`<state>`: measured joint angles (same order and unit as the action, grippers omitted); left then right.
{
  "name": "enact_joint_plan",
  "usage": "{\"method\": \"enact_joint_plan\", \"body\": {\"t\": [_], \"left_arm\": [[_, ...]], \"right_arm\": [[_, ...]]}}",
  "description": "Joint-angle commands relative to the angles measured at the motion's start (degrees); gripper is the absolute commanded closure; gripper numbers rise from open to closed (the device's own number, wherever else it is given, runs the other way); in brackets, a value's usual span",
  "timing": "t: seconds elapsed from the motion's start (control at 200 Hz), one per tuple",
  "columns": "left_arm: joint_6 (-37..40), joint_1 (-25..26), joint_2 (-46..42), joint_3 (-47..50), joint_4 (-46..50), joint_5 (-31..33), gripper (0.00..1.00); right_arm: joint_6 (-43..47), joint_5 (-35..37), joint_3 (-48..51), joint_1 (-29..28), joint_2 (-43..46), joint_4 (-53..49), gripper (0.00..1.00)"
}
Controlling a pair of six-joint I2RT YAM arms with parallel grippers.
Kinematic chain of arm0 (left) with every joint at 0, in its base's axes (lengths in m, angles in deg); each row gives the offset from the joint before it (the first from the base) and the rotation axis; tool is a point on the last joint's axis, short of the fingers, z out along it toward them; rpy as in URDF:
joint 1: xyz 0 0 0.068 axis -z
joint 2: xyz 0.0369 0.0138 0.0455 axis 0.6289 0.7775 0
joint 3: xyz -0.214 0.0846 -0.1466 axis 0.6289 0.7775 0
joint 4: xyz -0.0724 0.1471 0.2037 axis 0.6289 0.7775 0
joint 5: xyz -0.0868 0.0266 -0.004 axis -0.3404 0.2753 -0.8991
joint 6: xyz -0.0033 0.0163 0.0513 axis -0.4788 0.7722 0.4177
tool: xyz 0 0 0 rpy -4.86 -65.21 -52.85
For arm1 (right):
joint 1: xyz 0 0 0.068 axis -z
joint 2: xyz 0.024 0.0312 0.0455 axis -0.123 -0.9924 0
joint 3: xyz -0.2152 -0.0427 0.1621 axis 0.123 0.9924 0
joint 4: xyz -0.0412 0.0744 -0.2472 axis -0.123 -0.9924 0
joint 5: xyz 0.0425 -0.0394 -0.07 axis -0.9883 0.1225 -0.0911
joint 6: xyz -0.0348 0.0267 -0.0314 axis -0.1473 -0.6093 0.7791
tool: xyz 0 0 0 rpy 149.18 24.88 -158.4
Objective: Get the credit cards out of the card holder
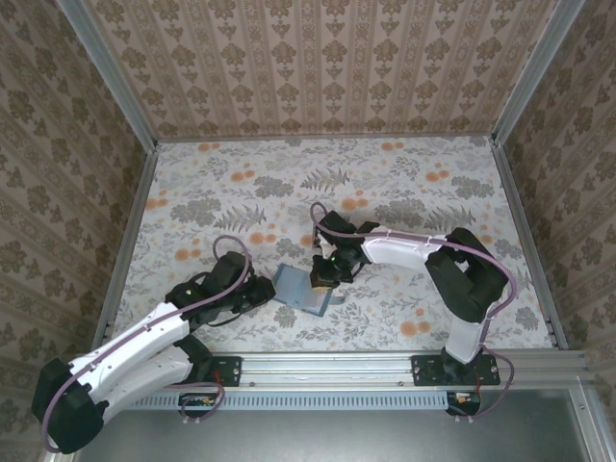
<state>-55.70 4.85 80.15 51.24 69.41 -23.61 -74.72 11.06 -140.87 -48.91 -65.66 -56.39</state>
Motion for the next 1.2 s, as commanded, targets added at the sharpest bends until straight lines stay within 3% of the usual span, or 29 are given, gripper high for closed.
{"method": "enact_joint_plan", "body": {"t": [0.0,0.555,1.02,1.08,1.195], "left_arm": [[-1.3,-0.2,-0.2,-0.9,-1.3,0.0,0.69],[2.4,-0.6,2.1,-3.2,0.4,0.4,0.68],[3.8,-0.7,3.4,-3.4,-0.3,-1.5,0.69],[3.9,-0.7,3.6,-3.4,-0.6,-2.0,0.68],[4.1,-0.7,3.9,-3.4,-1.1,-2.8,0.68]], "right_arm": [[3.9,1.4,-2.2,1.0,1.0,-6.1,0.93],[-4.3,-1.9,-7.0,-0.1,-6.8,4.0,0.85],[-5.9,-3.2,-11.1,-1.6,-12.5,6.6,0.79],[-5.6,-3.8,-11.7,-1.9,-13.2,6.4,0.77],[-5.0,-4.5,-12.5,-2.7,-14.2,5.9,0.63]]}}
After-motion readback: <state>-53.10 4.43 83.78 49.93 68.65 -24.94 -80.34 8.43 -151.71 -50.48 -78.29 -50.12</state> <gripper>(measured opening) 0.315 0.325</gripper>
